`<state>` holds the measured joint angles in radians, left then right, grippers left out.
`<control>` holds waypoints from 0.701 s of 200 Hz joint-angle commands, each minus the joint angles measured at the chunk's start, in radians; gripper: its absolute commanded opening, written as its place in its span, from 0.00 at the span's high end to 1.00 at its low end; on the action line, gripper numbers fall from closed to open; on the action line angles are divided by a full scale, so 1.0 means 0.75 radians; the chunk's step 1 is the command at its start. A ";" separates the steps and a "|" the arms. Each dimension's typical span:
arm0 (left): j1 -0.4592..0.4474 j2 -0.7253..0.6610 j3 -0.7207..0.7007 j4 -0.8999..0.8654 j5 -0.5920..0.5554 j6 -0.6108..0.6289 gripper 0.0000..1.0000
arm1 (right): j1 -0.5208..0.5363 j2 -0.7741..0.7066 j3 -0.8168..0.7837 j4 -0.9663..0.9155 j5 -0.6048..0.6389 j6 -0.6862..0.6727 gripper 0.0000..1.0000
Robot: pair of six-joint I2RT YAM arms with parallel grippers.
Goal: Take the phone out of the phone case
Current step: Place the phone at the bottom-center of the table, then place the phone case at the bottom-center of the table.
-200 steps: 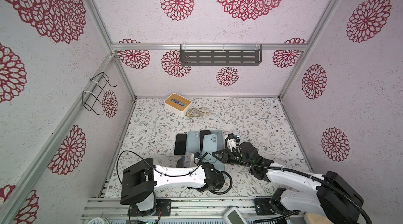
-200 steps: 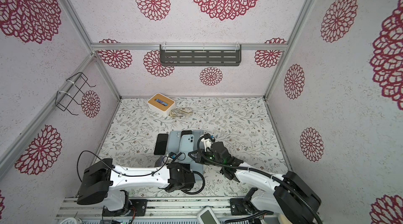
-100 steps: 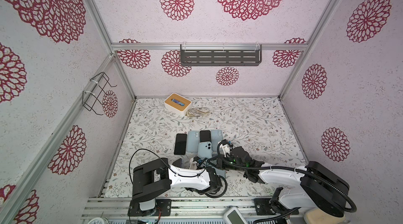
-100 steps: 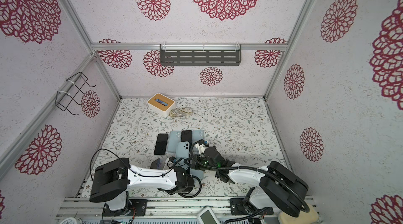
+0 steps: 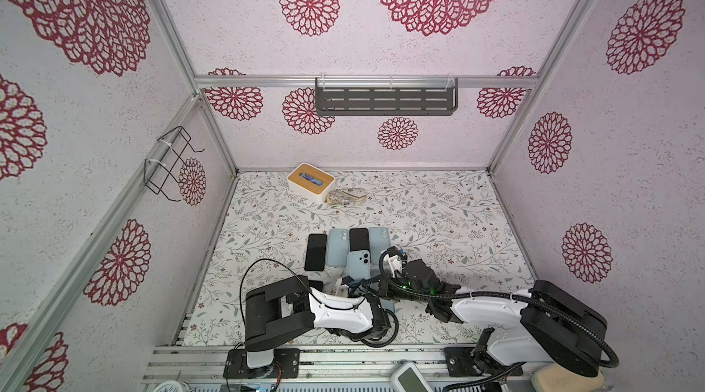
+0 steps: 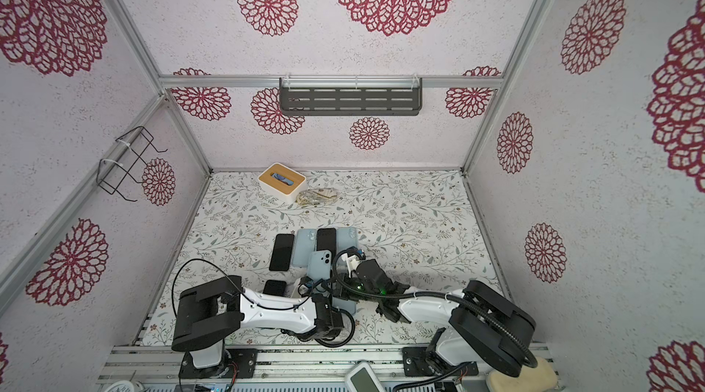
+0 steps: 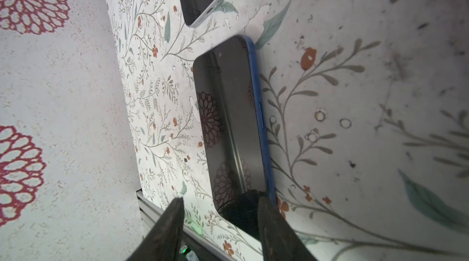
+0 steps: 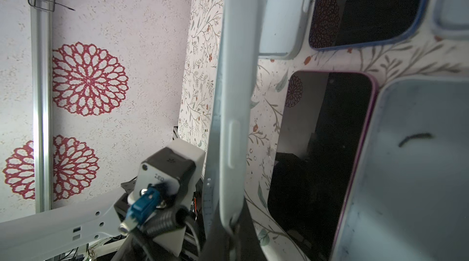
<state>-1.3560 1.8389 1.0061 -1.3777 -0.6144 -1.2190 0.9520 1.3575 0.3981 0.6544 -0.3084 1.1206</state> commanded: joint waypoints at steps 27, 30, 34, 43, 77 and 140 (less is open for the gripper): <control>0.014 -0.329 -0.055 -0.042 -0.013 -0.232 0.22 | 0.055 -0.052 -0.024 -0.009 0.117 0.027 1.00; 0.016 -0.358 -0.062 -0.040 -0.013 -0.247 0.22 | 0.061 -0.052 -0.025 -0.011 0.124 0.029 1.00; 0.019 -0.410 -0.070 -0.040 -0.013 -0.268 0.21 | 0.070 -0.051 -0.027 -0.008 0.136 0.031 1.00; 0.028 -0.528 -0.089 -0.052 -0.019 -0.322 0.16 | 0.095 -0.041 -0.027 -0.005 0.160 0.043 1.00; 0.136 -1.066 -0.180 -0.072 -0.054 -0.459 0.02 | 0.191 0.069 0.006 0.084 0.221 0.086 1.00; 0.245 -1.575 -0.161 -0.144 -0.154 -0.402 0.03 | 0.405 0.392 0.278 0.032 0.323 0.147 1.00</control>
<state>-1.1877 0.6510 0.8639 -1.4742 -0.6865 -1.5402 1.2110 1.6035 0.5232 0.6788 -0.1146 1.1992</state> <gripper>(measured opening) 0.972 0.053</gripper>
